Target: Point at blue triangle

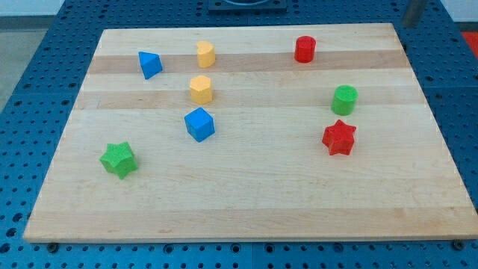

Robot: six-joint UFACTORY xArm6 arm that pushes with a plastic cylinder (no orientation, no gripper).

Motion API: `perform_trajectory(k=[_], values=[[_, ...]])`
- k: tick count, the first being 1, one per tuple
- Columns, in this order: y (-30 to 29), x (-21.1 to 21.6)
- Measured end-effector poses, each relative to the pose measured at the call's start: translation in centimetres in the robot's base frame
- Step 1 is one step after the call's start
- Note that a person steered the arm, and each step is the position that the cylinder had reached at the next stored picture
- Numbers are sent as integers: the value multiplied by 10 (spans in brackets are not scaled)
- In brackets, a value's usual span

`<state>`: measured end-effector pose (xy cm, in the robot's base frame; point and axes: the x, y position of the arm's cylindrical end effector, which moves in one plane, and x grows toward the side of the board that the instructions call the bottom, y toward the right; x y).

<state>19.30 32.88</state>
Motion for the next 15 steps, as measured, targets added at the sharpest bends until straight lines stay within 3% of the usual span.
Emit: perform_trajectory(k=[7, 12, 13, 15], values=[[-35, -2], [-286, 1], [-368, -1], [-422, 4]])
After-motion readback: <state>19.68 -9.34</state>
